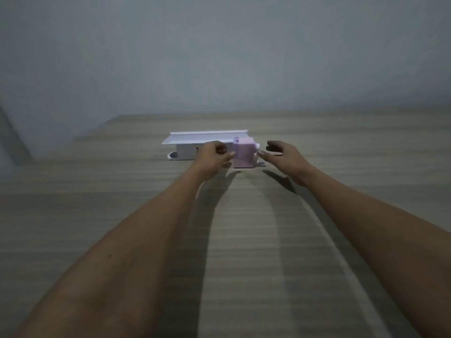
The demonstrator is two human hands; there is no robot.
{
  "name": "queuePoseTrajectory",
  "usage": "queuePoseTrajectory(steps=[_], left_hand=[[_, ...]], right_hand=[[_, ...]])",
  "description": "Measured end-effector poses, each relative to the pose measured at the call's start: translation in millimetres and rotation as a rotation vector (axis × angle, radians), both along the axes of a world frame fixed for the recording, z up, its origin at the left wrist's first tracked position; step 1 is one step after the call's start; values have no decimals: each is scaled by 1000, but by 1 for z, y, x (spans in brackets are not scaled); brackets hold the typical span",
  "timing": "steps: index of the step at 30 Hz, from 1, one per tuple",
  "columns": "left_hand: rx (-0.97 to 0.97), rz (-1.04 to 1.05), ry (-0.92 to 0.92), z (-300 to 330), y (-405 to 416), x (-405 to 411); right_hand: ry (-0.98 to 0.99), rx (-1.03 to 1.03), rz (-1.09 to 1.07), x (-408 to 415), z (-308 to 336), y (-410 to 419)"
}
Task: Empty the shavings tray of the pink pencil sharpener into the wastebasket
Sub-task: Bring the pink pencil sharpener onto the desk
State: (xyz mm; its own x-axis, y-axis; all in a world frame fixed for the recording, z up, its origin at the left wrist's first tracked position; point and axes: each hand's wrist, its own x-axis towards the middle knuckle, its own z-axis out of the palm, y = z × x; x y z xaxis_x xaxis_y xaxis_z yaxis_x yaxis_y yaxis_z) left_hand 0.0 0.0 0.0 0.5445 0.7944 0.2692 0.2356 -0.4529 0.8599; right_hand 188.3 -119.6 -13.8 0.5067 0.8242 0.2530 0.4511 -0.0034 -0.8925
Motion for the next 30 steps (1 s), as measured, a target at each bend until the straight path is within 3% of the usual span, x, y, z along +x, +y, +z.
queuePoseTrajectory(steps=[5, 15, 30], left_hand=[[-40, -97, -37, -7, 6, 17], [-65, -50, -93, -7, 11, 13], [2, -48, -127, 47, -88, -90]], right_hand=[[90, 53, 98, 0, -15, 21], [132, 80, 142, -13, -12, 29], [69, 54, 249, -95, 49, -69]])
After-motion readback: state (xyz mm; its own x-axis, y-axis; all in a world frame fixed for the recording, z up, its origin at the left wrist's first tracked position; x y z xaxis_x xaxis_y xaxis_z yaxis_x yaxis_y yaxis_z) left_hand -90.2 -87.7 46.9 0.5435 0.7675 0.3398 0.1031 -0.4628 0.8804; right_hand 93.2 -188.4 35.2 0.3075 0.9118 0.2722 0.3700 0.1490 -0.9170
